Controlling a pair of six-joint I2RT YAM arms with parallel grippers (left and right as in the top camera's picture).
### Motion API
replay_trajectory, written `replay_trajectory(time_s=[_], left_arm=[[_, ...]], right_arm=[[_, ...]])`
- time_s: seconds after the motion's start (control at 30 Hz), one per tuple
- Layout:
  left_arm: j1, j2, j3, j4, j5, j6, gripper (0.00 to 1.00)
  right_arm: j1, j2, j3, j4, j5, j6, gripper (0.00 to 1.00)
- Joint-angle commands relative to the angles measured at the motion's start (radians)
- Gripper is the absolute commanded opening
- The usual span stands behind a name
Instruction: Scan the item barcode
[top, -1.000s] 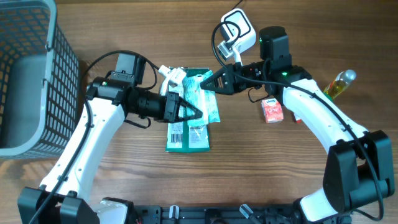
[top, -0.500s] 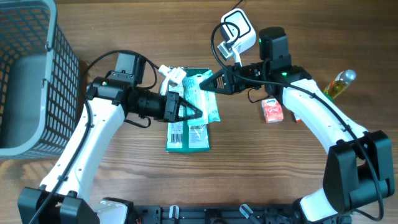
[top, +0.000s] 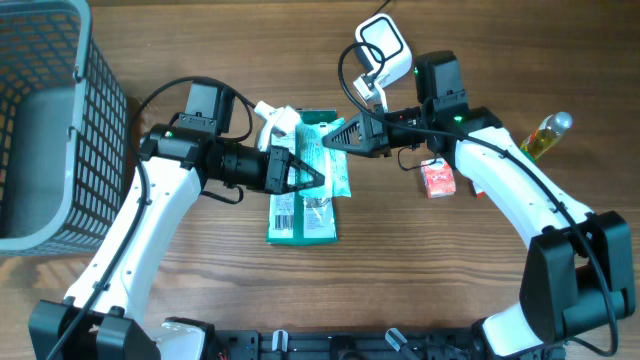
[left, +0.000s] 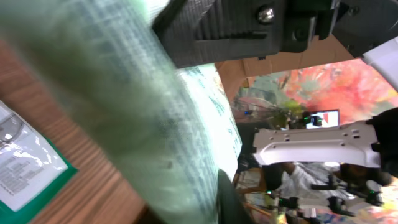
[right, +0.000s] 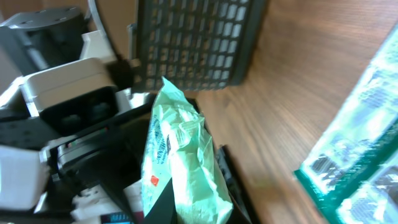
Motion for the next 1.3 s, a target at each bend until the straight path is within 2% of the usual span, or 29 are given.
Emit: replay_trajectory(time_s=[0.0,0.07,0.17,0.3,0.37,0.53,0.67,0.97,1.27], left_arm=[[-0.001,-0.01,0.012,0.027,-0.038,0.022,0.66],[0.006,-0.01,0.012,0.062,-0.069,0.018,0.83],[0.053,-0.01,0.012,0.134,-0.137,-0.027,0.95],[0.16,-0.01,0.012,0.2,-0.299,-0.15,0.99],[0.21,-0.01,0.011,0.203,-0.446,-0.2,1.0],[0.223,-0.009,0.011,0.19,-0.774,-0.302,1.0],[0.223,-0.009,-0.003,0.192,-0.939,-0.378,1.0],[0.223,0.015,-0.041,0.215,-0.952,-0.379,1.0],[0.222,0.064,-0.041,0.203,-0.952,-0.379,1.0]], right_arm=[[0.002,-0.007,0.002,-0.004,0.056,-0.052,0.04],[0.002,-0.007,0.002,-0.003,0.056,-0.069,0.04],[0.002,-0.007,0.002,-0.005,0.064,-0.108,0.04],[0.002,-0.007,0.002,-0.022,0.129,-0.119,0.04],[0.002,-0.007,0.002,-0.061,0.163,-0.148,0.04],[0.002,-0.007,0.002,-0.203,0.34,-0.208,0.04],[0.01,-0.007,0.002,-0.293,0.512,-0.208,0.04],[0.099,-0.007,0.002,-0.323,0.693,-0.205,0.04],[0.104,-0.007,0.002,-0.314,0.692,-0.204,0.04]])
